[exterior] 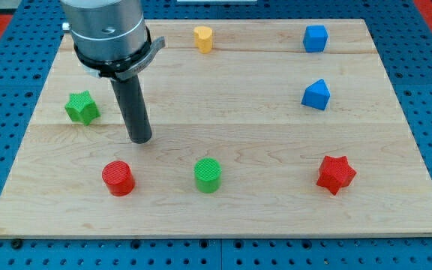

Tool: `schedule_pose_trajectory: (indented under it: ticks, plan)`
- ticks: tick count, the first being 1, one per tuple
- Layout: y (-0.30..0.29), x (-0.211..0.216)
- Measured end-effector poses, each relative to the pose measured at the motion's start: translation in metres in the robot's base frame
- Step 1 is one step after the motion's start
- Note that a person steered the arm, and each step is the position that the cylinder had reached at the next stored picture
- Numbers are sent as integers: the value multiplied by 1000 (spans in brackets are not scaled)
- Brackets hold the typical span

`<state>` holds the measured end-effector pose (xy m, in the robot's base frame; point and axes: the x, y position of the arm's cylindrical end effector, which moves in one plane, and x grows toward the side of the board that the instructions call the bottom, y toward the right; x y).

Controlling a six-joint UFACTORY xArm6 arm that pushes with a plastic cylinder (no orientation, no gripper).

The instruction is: Push the red circle slightly to the left

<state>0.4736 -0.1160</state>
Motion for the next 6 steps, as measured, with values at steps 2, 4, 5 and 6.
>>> schedule_pose_trajectory:
  ticks: [2,4,5,6]
  plan:
    - [20,25]
    - [37,45]
    - [23,75]
    - [-4,76]
